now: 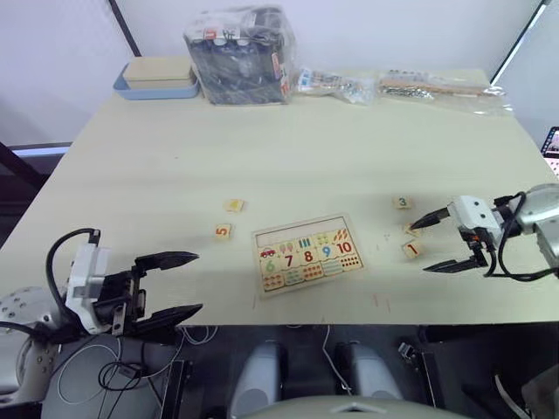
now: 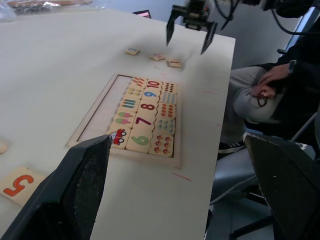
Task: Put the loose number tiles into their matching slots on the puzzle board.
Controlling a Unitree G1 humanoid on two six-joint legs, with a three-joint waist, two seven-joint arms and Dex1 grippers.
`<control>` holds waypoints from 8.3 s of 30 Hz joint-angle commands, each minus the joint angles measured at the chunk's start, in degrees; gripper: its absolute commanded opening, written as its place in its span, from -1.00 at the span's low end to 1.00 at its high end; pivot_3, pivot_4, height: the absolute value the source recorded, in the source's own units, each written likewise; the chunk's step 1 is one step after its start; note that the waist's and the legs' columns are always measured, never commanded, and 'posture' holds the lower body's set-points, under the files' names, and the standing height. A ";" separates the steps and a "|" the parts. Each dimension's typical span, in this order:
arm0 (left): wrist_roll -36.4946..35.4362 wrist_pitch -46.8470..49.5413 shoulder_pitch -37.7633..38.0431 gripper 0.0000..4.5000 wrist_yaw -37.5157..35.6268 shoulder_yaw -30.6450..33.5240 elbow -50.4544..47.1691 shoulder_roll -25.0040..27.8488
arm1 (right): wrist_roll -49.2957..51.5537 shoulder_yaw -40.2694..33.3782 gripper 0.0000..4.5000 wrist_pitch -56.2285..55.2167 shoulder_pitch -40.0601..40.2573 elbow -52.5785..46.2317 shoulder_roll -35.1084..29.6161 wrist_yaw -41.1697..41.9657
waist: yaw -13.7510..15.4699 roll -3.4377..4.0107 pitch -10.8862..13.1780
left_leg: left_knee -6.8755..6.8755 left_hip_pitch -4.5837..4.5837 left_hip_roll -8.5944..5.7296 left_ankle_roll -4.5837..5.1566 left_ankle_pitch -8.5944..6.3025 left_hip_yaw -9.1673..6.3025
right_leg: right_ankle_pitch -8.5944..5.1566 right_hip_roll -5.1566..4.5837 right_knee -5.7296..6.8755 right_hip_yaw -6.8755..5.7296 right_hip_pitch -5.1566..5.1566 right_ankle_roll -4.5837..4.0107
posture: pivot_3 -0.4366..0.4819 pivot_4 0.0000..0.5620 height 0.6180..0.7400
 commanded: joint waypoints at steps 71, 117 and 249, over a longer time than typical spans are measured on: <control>-1.05 -4.41 1.19 1.00 1.52 3.47 1.54 -1.32 | 1.91 -0.71 -0.62 4.03 -4.88 -0.57 4.14 -1.27 | -1.08 0.07 0.04 | -0.01 0.02 -0.03 0.00 0.00 -0.02 | 0.01 -0.44 0.06 -0.01 0.02 -0.02 | -0.05 -0.47 1.00; -1.24 -6.76 9.06 1.00 9.16 8.73 -1.01 -5.78 | -28.97 29.79 -0.62 42.37 -42.87 11.04 56.00 -16.34 | -2.74 0.19 0.12 | -0.05 -0.14 -0.02 -0.33 -0.23 -0.23 | 0.08 -1.53 0.32 -2.57 -0.30 -0.16 | -0.05 -0.47 1.00; 0.40 -7.48 9.19 1.00 11.22 8.33 -0.16 -5.93 | -23.80 11.59 -0.99 33.07 -28.92 12.77 54.27 -24.42 | -2.78 0.15 0.13 | -0.05 -0.09 0.12 -0.40 -0.27 -0.23 | 0.05 -1.39 0.31 -2.56 -0.21 -0.19 | -0.05 -0.47 1.00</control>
